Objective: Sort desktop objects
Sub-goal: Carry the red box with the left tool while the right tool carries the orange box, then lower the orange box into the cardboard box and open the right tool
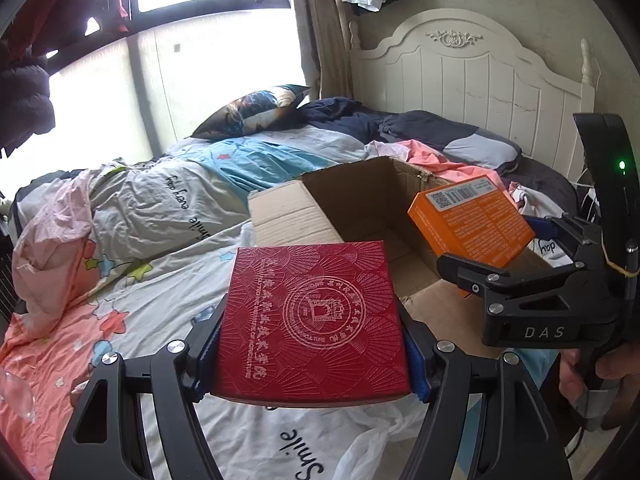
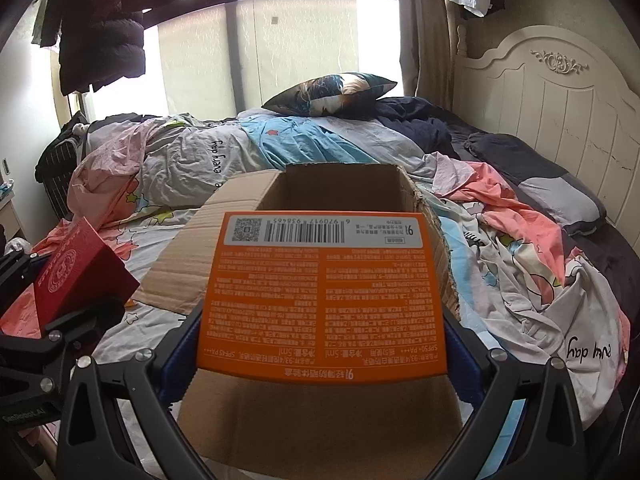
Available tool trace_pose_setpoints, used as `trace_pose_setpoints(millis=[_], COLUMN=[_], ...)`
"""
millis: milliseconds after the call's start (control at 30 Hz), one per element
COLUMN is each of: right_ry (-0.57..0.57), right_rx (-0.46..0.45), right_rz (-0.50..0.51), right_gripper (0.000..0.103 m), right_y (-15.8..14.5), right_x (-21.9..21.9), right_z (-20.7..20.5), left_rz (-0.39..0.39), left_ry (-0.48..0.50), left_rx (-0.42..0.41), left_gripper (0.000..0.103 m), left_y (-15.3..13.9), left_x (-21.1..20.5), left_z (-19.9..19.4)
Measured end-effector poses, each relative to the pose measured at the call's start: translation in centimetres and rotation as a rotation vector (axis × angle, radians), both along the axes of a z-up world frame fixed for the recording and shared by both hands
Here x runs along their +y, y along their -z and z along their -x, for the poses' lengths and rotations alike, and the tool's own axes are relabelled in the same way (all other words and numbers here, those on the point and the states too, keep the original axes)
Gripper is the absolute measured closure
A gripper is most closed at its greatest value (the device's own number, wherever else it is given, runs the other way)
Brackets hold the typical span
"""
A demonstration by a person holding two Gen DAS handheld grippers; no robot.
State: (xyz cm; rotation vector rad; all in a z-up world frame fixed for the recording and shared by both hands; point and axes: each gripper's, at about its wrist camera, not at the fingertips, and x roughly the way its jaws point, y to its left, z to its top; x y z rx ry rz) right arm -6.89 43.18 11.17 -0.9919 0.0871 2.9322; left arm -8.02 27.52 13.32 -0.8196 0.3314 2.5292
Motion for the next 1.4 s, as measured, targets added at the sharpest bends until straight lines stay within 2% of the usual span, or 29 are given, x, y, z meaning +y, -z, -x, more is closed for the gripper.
trace_pose_setpoints(millis=[500,900,1033,1133,1400], right_ry=[-0.019,-0.02,-0.031,-0.045,-0.028], right_rx=[-0.01,-0.032,-0.027,-0.06,-0.079], right_rz=[-0.002,0.072,0.133,0.164,0.171], right_gripper=[0.001,0.001,0.001,0.001,0.001], right_y=[0.4,0.6,0.0,0.0,-0.1], right_x=[1.3,2.6,3.1,3.1,3.1], right_z=[2.1,2.0,2.0,2.4,2.5], left_rz=[-0.017,-0.023,-0.035,-0.037,-0.034], left_ry=[0.021,0.035,0.038,0.038,0.045], left_rx=[-0.044,-0.046,-0.043,-0.039,-0.042], left_gripper=[0.03,0.03,0.03,0.03,0.03], left_y=[0.9,0.8,0.4,0.4,0.7], left_x=[2.8,3.2,3.0,2.9,3.2], left_z=[2.8,2.7,2.6,2.6,2.7])
